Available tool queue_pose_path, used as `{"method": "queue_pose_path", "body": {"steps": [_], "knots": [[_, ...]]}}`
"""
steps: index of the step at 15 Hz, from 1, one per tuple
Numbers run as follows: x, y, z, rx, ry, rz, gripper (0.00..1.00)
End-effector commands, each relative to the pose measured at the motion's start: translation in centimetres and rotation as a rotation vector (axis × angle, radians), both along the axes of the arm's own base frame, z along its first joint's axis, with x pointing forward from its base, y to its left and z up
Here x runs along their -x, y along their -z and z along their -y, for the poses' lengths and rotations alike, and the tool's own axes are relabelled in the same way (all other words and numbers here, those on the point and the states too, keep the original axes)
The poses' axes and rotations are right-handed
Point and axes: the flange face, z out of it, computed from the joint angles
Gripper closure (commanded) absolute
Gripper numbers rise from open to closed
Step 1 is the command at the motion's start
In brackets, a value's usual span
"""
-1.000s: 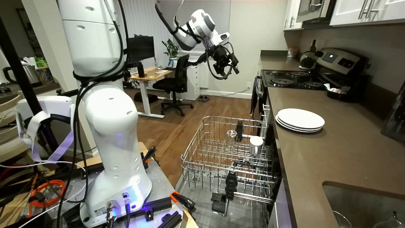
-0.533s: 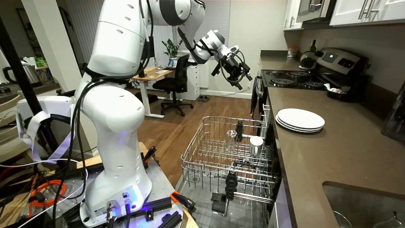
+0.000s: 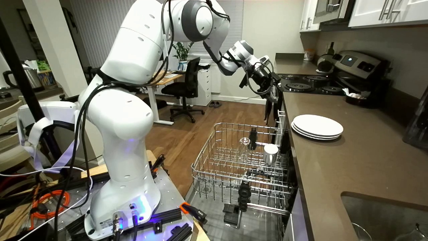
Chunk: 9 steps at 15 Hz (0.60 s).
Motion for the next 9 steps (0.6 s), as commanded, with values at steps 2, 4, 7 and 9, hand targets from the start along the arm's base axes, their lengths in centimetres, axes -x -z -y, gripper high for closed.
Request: {"method": "queue_pose_path", "body": {"steps": [2, 4, 7, 9], "knots": [[-1.9, 0.2, 4.6, 0.001, 0.087, -0.013, 0.0], [-2.1, 0.9, 6.4, 0.0, 0.118, -0.021, 0.0], [-2.2, 2.0, 8.1, 0.006, 0.145, -0.041, 0.0], [-1.7, 2.0, 7.0, -0.113, 0.11, -0.092, 0.0]]}}
